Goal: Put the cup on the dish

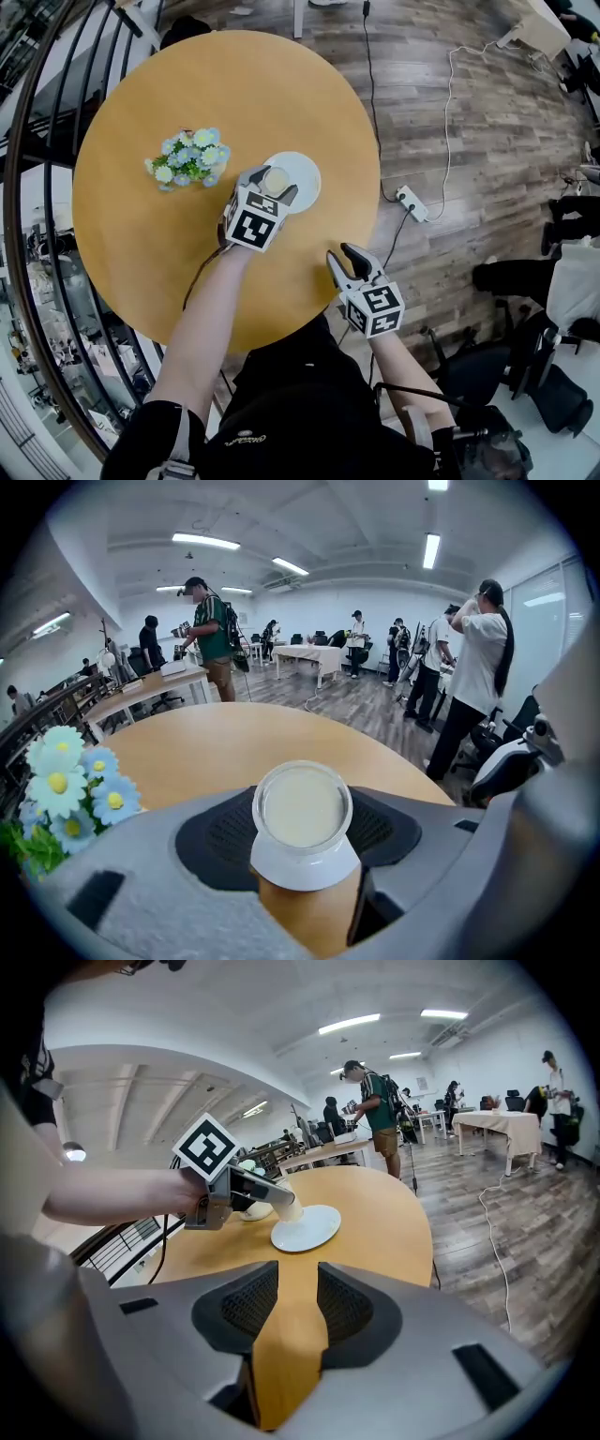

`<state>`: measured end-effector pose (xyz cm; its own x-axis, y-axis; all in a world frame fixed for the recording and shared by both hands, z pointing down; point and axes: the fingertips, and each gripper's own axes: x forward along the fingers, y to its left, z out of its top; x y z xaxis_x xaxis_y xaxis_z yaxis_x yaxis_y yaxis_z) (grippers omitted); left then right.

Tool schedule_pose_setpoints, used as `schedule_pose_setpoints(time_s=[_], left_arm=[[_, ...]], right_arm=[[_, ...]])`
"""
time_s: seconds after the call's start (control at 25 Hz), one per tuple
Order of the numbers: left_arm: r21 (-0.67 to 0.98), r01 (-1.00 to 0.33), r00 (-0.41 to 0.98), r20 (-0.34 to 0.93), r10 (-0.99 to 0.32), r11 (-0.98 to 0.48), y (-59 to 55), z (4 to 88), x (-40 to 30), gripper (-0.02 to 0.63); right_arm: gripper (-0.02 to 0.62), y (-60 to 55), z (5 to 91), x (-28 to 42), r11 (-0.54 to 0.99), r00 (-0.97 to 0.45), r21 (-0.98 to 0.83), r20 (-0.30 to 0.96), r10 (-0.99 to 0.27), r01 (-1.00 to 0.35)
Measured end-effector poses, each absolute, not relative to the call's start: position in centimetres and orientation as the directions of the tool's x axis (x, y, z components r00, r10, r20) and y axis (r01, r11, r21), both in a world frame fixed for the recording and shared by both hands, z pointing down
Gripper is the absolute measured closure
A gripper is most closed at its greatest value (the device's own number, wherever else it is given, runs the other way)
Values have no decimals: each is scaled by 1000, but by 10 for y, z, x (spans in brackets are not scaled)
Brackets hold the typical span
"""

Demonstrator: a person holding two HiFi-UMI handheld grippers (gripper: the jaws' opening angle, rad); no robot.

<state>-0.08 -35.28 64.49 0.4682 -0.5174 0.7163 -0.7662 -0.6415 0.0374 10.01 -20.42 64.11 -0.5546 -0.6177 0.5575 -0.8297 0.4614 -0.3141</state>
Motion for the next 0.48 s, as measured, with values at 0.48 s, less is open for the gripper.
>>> schedule_pose_setpoints(time_s=[0.48], left_arm=[[31, -725, 452, 774, -442, -688, -365, 671, 10, 334]], right_arm=[[479, -210, 648, 102, 439, -548, -331, 560, -621, -836]])
